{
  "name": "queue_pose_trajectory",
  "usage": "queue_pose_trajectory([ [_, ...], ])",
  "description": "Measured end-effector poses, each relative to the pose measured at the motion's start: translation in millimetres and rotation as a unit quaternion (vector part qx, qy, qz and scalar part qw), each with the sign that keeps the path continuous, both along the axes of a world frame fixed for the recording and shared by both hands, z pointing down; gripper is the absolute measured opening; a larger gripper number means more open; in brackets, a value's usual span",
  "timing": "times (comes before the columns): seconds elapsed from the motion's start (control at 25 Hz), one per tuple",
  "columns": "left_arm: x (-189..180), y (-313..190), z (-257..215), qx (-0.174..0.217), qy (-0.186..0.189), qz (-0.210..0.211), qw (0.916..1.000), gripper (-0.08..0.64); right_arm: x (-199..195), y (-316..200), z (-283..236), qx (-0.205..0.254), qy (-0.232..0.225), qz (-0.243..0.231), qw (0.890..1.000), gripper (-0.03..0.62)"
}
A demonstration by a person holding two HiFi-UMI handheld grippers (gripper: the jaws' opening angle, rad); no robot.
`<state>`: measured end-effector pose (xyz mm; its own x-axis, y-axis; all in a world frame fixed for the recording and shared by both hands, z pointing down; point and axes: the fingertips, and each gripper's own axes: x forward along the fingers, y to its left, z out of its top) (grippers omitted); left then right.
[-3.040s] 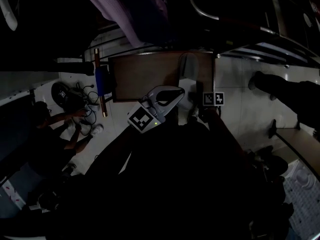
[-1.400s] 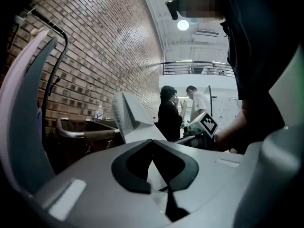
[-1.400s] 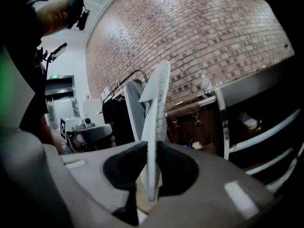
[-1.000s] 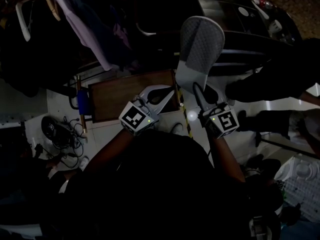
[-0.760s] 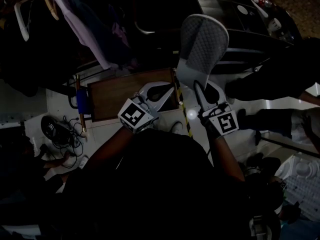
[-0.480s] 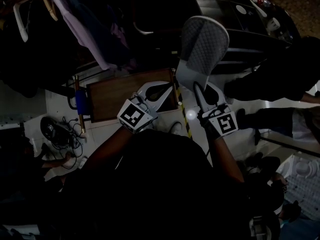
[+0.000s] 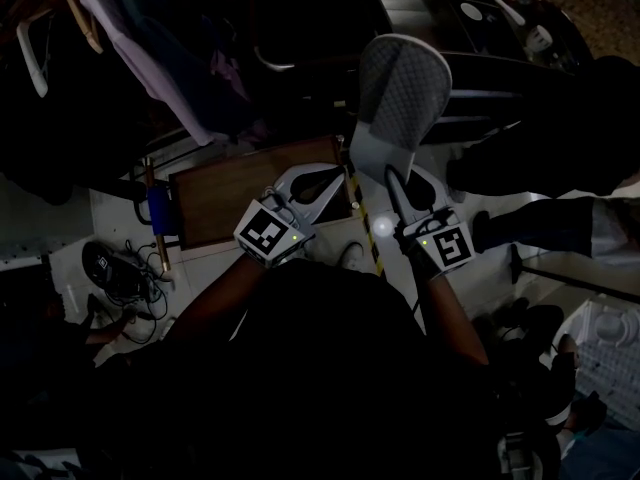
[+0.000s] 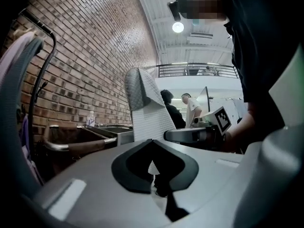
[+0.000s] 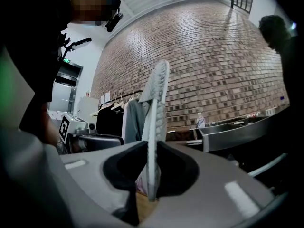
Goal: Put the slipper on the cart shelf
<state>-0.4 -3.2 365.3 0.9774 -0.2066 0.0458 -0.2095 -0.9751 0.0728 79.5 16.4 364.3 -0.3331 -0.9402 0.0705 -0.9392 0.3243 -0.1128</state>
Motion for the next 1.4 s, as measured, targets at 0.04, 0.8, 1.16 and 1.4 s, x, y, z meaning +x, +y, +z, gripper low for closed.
queue_pose_trajectory([
  [0.04, 2.3, 1.7, 0.7, 0.0, -0.001, 0.002, 1.0, 0.001, 1.9, 1.5, 0.5, -0.001, -0.001, 0.001, 1.0, 0.063],
  [0.8, 76.3, 59.7, 18.7, 0.022, -0.016, 0.042, 0.9988, 0.002, 79.2, 61.2, 40.4, -0.059, -0.067, 0.03, 0.996, 0.063],
  [1.16, 115.1, 96.2, 14.4, 0.045, -0.038, 0.068, 0.9959, 0.002, 106.8, 88.1, 94.6, -0.155, -0.166, 0.008, 0.974, 0.063],
  [1.4, 108.9, 84.5, 28.3, 0.035, -0.038, 0.093, 0.9943, 0.002, 102.9, 84.3, 139.9, -0.221, -0.221, 0.02, 0.95, 0.063],
])
